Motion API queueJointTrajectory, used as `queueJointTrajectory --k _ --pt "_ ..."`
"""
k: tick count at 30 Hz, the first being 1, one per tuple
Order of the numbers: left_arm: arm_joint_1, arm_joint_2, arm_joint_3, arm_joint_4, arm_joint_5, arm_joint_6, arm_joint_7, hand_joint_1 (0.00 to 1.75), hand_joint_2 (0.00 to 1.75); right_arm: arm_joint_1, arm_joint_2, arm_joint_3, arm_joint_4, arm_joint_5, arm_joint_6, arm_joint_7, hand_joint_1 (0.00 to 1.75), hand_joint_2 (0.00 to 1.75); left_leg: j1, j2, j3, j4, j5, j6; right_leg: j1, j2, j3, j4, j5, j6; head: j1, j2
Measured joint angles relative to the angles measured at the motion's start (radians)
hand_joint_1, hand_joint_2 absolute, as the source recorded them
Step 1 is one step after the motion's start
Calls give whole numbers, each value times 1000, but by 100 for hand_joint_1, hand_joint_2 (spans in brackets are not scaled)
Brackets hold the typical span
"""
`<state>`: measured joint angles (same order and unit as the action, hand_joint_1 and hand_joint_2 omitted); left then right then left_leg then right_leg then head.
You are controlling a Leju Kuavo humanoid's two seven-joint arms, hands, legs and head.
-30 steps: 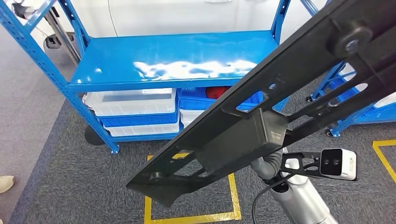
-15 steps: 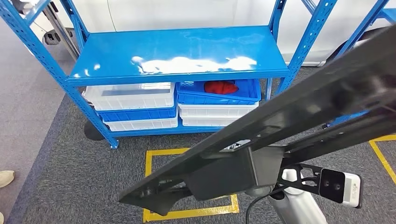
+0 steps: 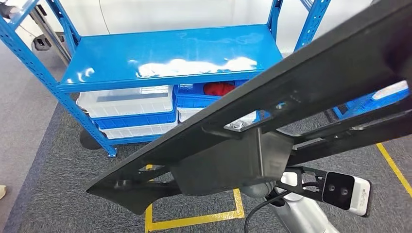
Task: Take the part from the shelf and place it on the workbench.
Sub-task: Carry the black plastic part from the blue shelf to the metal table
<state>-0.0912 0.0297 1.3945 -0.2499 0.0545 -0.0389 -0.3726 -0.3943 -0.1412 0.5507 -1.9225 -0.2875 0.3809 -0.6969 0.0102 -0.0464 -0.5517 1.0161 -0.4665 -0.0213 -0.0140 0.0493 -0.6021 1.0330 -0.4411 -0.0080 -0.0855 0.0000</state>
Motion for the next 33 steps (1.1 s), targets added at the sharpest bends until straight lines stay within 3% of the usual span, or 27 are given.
queueJointTrajectory --k 2,4,7,8,9,10,11,13,15,17,18,20,22,24,25,26,28,29,31,33 --pt "-2 3 -3 0 0 -1 3 0 175 3 -10 4 -5 0 -3 0 175 175 0 16 -1 -7 5 9 -2 10 -7 2 5 13 0 0" --pt "-6 4 -6 1 1 -2 5 0 175 4 -20 4 -11 0 -3 0 175 175 4 34 1 -16 11 22 1 -9 -22 39 -16 21 0 0" --pt "-6 4 -11 1 0 -3 8 0 175 5 -29 5 -14 -1 -3 0 175 175 2 62 0 -19 14 34 2 -38 -94 205 -109 28 0 0" --pt "-6 4 -12 1 0 -3 9 0 175 7 -31 6 -14 -2 -3 0 175 175 1 72 -2 -19 14 35 1 -39 -117 256 -129 30 0 0" --pt "-6 4 -14 1 0 -2 10 0 175 8 -33 7 -14 -2 -3 0 175 175 0 82 -3 -18 14 35 1 -40 -125 276 -130 32 0 0" --pt "-6 4 -15 1 0 -2 11 0 175 9 -35 8 -14 -2 -3 0 175 175 0 93 -3 -18 14 35 0 -43 -115 261 -113 32 0 0" --pt "-7 4 -16 1 1 -2 11 0 175 10 -37 8 -14 -2 -3 0 175 175 0 102 -2 -17 13 34 1 -51 -86 210 -81 32 0 0" --pt "-8 3 -18 1 0 -3 12 0 175 9 -39 9 -15 -2 -3 0 175 175 -4 117 -2 -10 8 28 7 -93 -18 76 -28 24 0 0" --pt "-8 2 -21 2 0 -5 12 0 175 11 -40 8 -16 0 -2 0 175 175 -10 134 -5 -3 4 19 14 -121 12 7 -16 9 0 0" --pt "-9 2 -23 2 1 -7 13 0 175 15 -41 8 -18 2 -1 0 175 175 -12 153 -6 -1 0 10 15 -104 9 -1 -15 -5 0 0" --pt "-11 2 -24 2 1 -9 13 0 175 17 -42 7 -19 3 1 0 175 175 -10 147 -7 5 -7 3 13 -92 8 -3 -12 -10 0 0" --pt "-14 2 -25 3 0 -12 13 0 175 19 -42 5 -20 5 11 0 175 175 -4 104 -28 63 -49 -9 8 -72 8 -9 -6 -21 0 0" --pt "-12 3 -26 3 0 -14 15 0 175 24 -42 2 -21 10 24 0 175 175 0 65 -81 186 -113 -17 6 -51 6 -9 -4 -25 0 0" --pt "-10 4 -25 4 0 -13 20 0 175 33 -42 0 -20 15 33 0 175 175 2 58 -120 274 -135 -20 6 -26 6 -8 -3 -26 0 0" --pt "-10 4 -25 4 0 -12 23 0 175 37 -41 -2 -20 17 35 0 175 175 3 57 -119 268 -118 -20 5 -13 7 -7 -2 -25 0 0" --pt "-11 4 -26 4 1 -11 26 0 175 40 -41 -3 -20 19 35 0 175 175 5 53 -99 223 -84 -20 4 0 8 -6 -2 -23 0 0" --pt "-11 5 -26 4 1 -4 30 0 175 43 -40 -8 -20 24 38 0 175 175 10 17 -41 89 -19 -17 4 24 7 -3 -2 -16 0 0" --pt "-11 5 -26 4 0 1 31 0 175 45 -39 -11 -20 28 42 0 175 175 12 0 -18 39 -4 -14 4 35 4 0 -1 -9 0 0" --pt "-14 5 -27 4 -1 12 33 0 175 52 -38 -19 -21 36 51 0 175 175 10 -11 -4 7 -6 -4 3 53 -5 0 4 5 0 0" --pt "-18 5 -30 4 1 23 33 0 175 63 -37 -31 -22 41 60 0 175 175 10 6 -3 0 -2 11 1 58 -10 -1 7 19 0 0"
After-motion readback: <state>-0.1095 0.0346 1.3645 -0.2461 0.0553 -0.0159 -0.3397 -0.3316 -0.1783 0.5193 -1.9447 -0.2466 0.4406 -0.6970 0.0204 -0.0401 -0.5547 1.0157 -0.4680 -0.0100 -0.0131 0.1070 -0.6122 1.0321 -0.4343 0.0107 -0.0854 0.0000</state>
